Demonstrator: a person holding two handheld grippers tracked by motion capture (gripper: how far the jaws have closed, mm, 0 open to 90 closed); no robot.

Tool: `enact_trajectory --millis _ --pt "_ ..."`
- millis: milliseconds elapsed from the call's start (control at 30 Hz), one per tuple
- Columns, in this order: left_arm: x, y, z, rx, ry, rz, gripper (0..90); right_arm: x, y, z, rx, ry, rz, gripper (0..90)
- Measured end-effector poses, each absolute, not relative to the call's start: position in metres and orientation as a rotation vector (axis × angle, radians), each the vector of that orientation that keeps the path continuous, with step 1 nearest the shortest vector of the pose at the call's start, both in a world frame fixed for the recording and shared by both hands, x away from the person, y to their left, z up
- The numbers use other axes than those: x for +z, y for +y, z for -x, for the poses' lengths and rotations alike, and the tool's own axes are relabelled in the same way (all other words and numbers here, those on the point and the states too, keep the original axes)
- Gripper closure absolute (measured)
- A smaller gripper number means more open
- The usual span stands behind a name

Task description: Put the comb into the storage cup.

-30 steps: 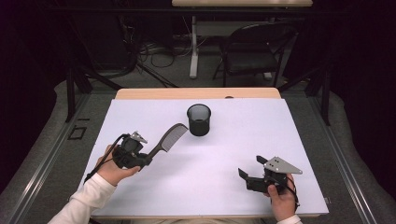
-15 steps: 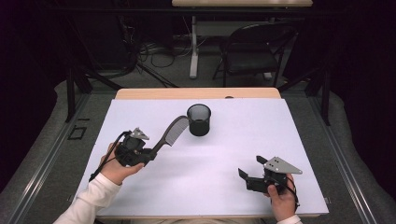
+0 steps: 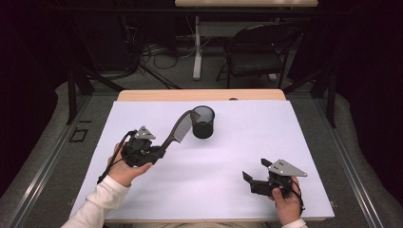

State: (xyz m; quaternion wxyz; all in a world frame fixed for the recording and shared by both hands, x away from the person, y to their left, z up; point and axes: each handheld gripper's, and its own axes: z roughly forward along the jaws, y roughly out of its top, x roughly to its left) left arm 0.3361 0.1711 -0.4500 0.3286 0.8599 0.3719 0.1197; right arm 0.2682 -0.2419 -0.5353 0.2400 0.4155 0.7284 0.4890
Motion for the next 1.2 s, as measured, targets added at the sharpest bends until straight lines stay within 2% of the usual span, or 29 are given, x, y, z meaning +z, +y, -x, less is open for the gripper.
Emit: enact_trajectory --millis 1200 --pt "-0.446 0.133 -0.353 0.35 0.894 -2.081 72.6 -0.536 -0.242 -0.268 1.333 2.001 -1.156 14.0"
